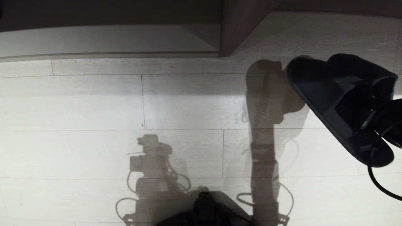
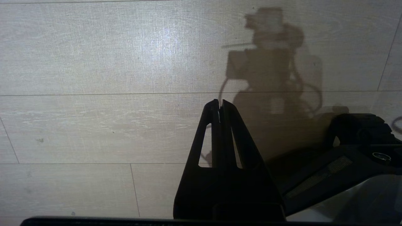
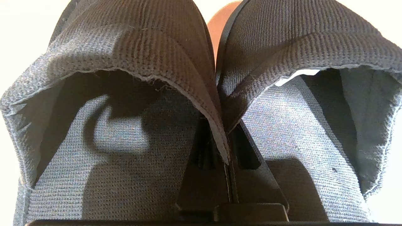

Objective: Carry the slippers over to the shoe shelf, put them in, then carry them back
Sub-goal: Place the slippers on the floor

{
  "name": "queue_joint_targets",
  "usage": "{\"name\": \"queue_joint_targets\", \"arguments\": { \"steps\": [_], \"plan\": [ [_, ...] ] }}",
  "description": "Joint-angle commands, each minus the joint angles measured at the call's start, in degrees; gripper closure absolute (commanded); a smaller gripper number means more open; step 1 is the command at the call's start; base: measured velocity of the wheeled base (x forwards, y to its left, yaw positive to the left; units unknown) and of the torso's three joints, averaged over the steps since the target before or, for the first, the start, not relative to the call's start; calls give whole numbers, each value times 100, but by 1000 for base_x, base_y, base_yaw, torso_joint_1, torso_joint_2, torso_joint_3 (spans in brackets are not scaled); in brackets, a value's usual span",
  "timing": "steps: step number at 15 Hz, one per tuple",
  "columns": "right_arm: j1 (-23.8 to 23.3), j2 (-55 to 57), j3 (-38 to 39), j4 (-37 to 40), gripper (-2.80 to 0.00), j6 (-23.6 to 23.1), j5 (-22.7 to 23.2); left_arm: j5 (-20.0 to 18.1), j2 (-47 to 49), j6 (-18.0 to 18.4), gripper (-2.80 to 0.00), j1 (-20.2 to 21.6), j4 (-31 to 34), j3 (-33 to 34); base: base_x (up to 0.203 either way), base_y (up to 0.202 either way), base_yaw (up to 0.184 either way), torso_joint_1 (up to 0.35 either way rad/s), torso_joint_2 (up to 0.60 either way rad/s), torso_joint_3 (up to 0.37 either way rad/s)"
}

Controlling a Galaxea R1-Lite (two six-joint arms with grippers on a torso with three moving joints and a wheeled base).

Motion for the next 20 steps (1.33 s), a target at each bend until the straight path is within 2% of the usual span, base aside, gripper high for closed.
{"name": "queue_joint_targets", "arguments": {
  "steps": [1,4,8,11,20],
  "plan": [
    [39,1112,-129,-1210,0,-26,51,-4,0,-2,0,1,0,-4,0,0,0,0,0,0],
    [59,1761,-114,-2432,0,-143,331,4,0,-2,0,1,0,-4,0,0,0,0,0,0],
    [48,2545,-93,-3388,0,-522,399,4,0,-2,0,1,0,-4,0,0,0,0,0,0],
    [51,2816,-128,-3471,0,-526,37,0,0,-2,0,1,0,5,0,0,0,0,0,0],
    [7,3467,-1142,-3471,0,-493,41,4,0,-2,0,1,0,5,0,0,0,0,0,0]
  ]
}}
